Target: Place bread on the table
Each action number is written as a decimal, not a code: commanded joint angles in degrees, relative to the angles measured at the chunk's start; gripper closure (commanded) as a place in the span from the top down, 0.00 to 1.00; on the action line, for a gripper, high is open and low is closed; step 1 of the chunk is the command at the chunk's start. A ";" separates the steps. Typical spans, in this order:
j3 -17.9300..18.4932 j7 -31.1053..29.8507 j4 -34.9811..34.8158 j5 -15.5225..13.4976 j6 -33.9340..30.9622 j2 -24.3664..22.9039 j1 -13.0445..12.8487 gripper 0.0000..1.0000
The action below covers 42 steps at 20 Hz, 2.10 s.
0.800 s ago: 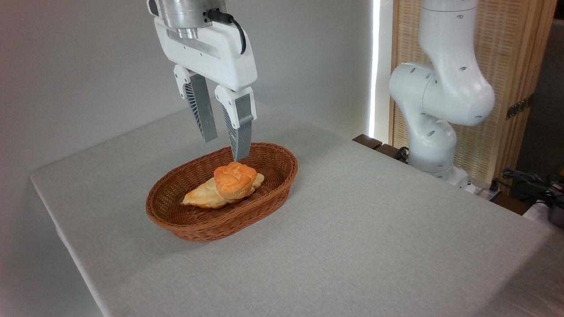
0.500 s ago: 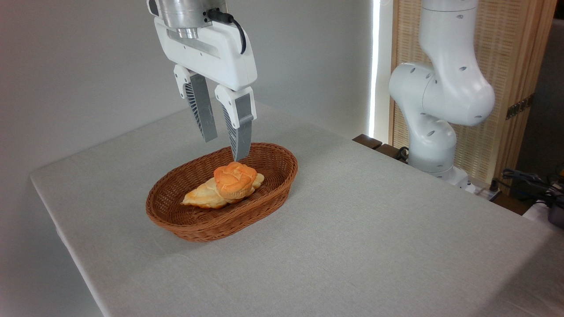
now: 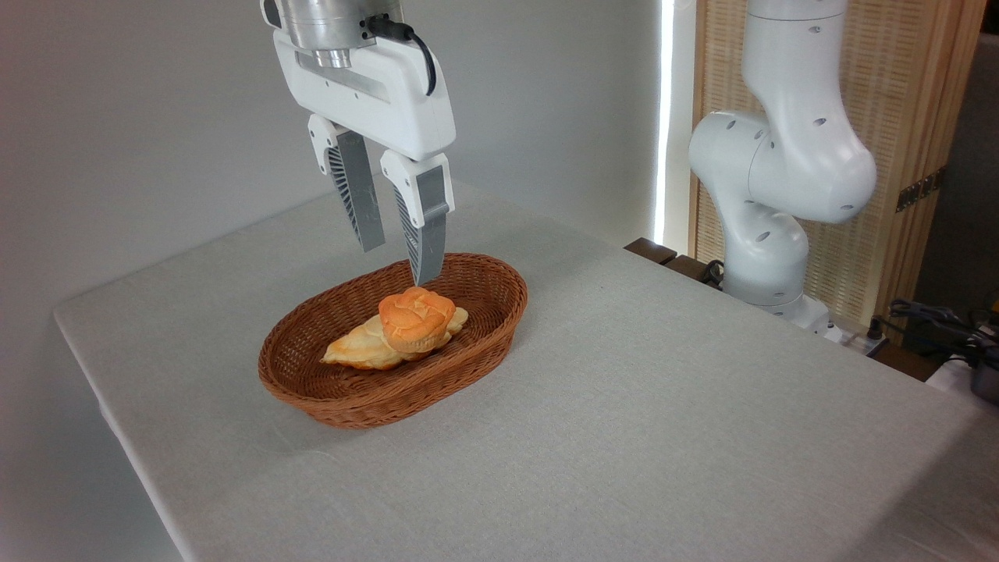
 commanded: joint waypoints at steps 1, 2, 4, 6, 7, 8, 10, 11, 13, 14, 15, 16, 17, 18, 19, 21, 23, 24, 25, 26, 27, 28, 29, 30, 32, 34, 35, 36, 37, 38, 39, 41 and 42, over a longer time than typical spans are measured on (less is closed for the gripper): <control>0.44 0.63 -1.79 -0.83 -1.64 -1.54 -0.14 1.00; 0.35 0.72 -2.93 -1.18 -1.38 -2.50 -0.14 1.00; -0.17 0.72 -5.74 -1.45 -0.85 -4.09 -0.23 1.00; -0.96 0.63 -8.99 -2.67 -0.59 -5.41 -0.66 1.00; -2.27 0.55 -10.92 -3.72 0.37 -6.20 -0.67 1.00; -3.42 0.46 -13.11 -4.00 1.95 -6.99 -0.67 1.00; -5.70 0.28 -17.16 -4.00 6.42 -8.05 -0.67 1.00; -6.24 0.28 -18.66 -4.00 8.10 -8.23 -0.67 1.00; -7.20 0.19 -20.77 -4.09 9.96 -8.31 -0.75 1.00; -7.64 0.02 -21.39 -4.52 10.57 -8.31 -0.75 1.00; -7.82 0.02 -22.27 -5.48 11.54 -8.31 -0.75 1.00; -8.00 0.02 -23.58 -6.19 13.11 -8.31 -0.84 1.00; -9.04 0.02 -24.81 -6.46 14.95 -8.31 -0.84 1.00; -9.66 -0.07 -25.69 -6.46 16.63 -8.23 -0.84 1.00; -9.76 -0.24 -26.75 -6.63 18.12 -8.23 -0.84 1.00; -9.93 -0.77 -28.42 -7.60 20.67 -8.14 -0.93 1.00; -10.20 -0.77 -29.65 -7.60 22.70 -8.05 -1.37 1.00; -10.63 -0.69 -30.27 -7.34 23.66 -7.96 -1.37 1.00; -10.72 -0.60 -30.97 -7.08 24.54 -7.96 -1.37 1.00; -10.72 -0.42 -31.15 -6.81 25.16 -7.96 -1.37 1.00; -10.72 -0.33 -31.15 -6.81 25.34 -7.88 -1.37 1.00; -10.72 -0.25 -31.15 -6.72 25.34 -7.79 -1.37 1.00; -10.72 -0.16 -31.15 -6.64 25.34 -7.70 -1.37 1.00; -10.72 -0.16 -31.41 -5.50 25.34 -7.61 -1.37 1.00; -10.99 -0.25 -32.11 -4.70 25.52 -7.52 -1.46 0.99; -11.16 -0.33 -32.38 -4.70 25.96 -7.35 -1.55 0.82; -11.16 -0.33 -32.82 -4.70 26.65 -7.35 -1.55 0.72; -11.16 -0.42 -33.08 -4.70 27.27 -7.35 -1.55 0.61; -11.16 -0.42 -33.17 -4.70 27.45 -7.26 -1.55 0.53; -11.25 -0.42 -33.26 -4.70 27.45 -7.26 -1.55 0.43; -11.25 -0.42 -33.26 -4.70 27.45 -7.26 -1.55 0.40; -11.25 -0.42 -33.26 -4.70 27.45 -7.26 -1.55 0.39; -11.25 -0.42 -33.26 -4.70 27.45 -7.26 -1.55 0.39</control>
